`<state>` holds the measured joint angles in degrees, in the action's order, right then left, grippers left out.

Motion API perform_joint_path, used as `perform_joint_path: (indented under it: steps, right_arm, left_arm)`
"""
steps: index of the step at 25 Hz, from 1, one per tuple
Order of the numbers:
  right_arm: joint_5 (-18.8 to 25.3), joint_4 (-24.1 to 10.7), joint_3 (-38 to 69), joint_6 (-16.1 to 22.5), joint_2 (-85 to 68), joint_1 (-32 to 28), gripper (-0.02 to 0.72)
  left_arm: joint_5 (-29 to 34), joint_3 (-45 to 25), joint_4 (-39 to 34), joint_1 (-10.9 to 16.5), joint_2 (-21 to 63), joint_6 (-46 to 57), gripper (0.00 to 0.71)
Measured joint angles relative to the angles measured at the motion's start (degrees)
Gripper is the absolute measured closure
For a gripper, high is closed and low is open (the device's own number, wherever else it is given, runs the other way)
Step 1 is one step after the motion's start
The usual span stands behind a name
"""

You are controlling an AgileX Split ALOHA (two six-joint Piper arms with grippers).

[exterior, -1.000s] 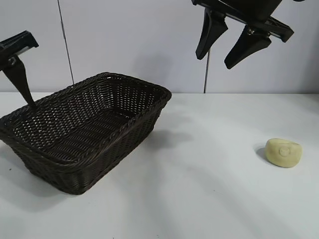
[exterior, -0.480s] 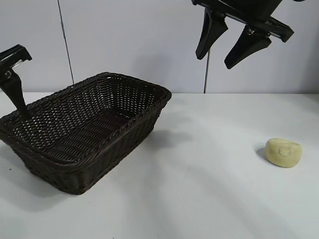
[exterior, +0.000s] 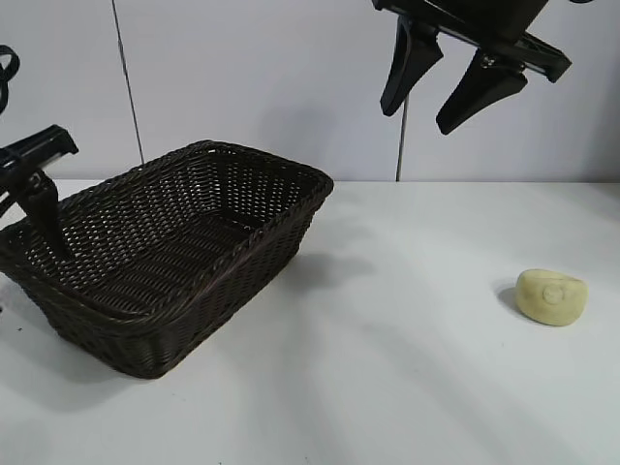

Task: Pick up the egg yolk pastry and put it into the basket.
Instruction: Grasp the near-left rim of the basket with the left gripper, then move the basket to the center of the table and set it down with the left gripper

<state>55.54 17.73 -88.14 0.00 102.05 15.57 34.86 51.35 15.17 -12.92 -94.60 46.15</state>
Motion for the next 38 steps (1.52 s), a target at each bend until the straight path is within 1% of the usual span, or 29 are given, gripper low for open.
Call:
perform_joint_path:
  steps: [5, 9, 10, 12, 15, 17, 18, 22, 26, 29, 32, 34, 38]
  right_arm:
    - [0.05, 0.00, 0.00, 0.00, 0.00, 0.00, 0.272]
    - [0.05, 0.00, 0.00, 0.00, 0.00, 0.00, 0.272]
    - [0.05, 0.00, 0.00, 0.00, 0.00, 0.00, 0.272]
    - [0.05, 0.00, 0.00, 0.00, 0.00, 0.00, 0.272]
    - [0.05, 0.00, 0.00, 0.00, 0.00, 0.00, 0.272]
    - [0.05, 0.00, 0.00, 0.00, 0.00, 0.00, 0.272]
    - [0.05, 0.00, 0.00, 0.00, 0.00, 0.00, 0.272]
    - [0.05, 0.00, 0.00, 0.00, 0.00, 0.00, 0.272]
    - [0.05, 0.00, 0.00, 0.00, 0.00, 0.00, 0.272]
    - [0.05, 0.00, 0.00, 0.00, 0.00, 0.00, 0.272]
    - [0.05, 0.00, 0.00, 0.00, 0.00, 0.00, 0.272]
    - [0.05, 0.00, 0.00, 0.00, 0.00, 0.00, 0.272]
    - [0.21, 0.00, 0.00, 0.00, 0.00, 0.00, 0.272]
  left_arm:
    - [-3.46, 0.00, 1.64, 0.00, -4.15, 0.00, 0.258]
    - [-3.79, 0.00, 1.89, 0.00, -5.66, 0.00, 0.268]
    - [-3.79, 0.00, 1.89, 0.00, -5.66, 0.00, 0.289]
    - [-3.95, 0.00, 1.93, 0.00, -5.66, -0.05, 0.362]
    - [-4.06, 0.00, 1.93, 0.00, -5.66, -0.05, 0.514]
    - [-4.25, 0.00, 2.22, 0.00, -5.66, 0.20, 0.592]
    - [-4.77, 0.00, 2.34, 0.00, -5.66, 0.41, 0.605]
    - [-4.58, 0.00, 2.72, 0.00, -5.66, 0.23, 0.606]
    - [-1.01, 2.59, 4.36, 0.00, -5.67, -3.03, 0.606]
    - [2.60, 5.77, 6.88, 0.00, -5.73, -10.36, 0.607]
    - [5.72, 8.76, 9.40, 0.00, -6.04, -20.41, 0.607]
    - [7.71, 10.78, 10.38, 0.43, -6.67, -24.89, 0.607]
    - [13.70, 15.13, 10.28, 2.13, -10.05, -33.42, 0.607]
